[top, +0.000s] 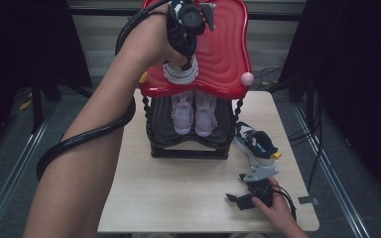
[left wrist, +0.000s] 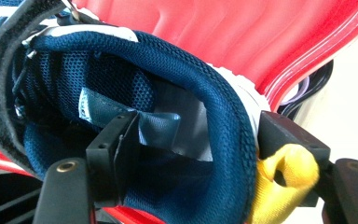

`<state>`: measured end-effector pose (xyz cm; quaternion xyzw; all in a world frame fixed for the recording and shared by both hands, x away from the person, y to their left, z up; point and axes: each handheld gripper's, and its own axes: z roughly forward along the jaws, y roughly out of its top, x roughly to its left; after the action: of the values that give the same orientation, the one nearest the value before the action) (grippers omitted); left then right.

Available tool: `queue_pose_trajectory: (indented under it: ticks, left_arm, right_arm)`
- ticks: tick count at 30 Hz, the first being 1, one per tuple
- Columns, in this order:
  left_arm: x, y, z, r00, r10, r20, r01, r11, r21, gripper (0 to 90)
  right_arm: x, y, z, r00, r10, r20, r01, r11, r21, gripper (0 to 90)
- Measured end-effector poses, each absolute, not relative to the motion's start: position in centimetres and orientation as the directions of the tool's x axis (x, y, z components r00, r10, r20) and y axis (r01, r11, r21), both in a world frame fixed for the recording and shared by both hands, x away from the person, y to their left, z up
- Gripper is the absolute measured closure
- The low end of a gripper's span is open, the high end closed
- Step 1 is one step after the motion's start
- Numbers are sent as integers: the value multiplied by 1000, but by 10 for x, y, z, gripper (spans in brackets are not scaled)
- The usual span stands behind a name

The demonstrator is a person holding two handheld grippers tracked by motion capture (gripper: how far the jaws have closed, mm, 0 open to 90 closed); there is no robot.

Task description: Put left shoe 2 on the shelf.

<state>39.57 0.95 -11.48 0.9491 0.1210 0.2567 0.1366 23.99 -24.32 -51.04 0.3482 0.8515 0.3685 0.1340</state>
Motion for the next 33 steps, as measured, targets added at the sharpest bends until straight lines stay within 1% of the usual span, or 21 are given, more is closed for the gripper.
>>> queue_pose_trajectory:
  ticks: [6, 16, 24, 27, 33]
  left_arm:
    - [395, 11, -113, 847, 323, 421, 186, -924, 335, 287]
    - [390, 14, -107, 857, 332, 393, 200, -919, 340, 280]
    - [385, 17, -104, 871, 340, 355, 220, -915, 339, 280]
    - [383, 18, -102, 876, 328, 354, 210, -919, 333, 280]
    - [380, 21, -98, 874, 333, 354, 209, -914, 347, 280]
  right_arm:
    - [240, -243, -510, -722, 692, 29, 494, 486, 721, 115]
    - [240, -243, -510, -722, 692, 29, 494, 486, 721, 115]
    - [240, -243, -510, -722, 692, 29, 494, 486, 721, 115]
    - [240, -243, -510, -722, 692, 28, 494, 486, 721, 115]
    - [240, -243, -510, -722, 692, 28, 494, 486, 721, 115]
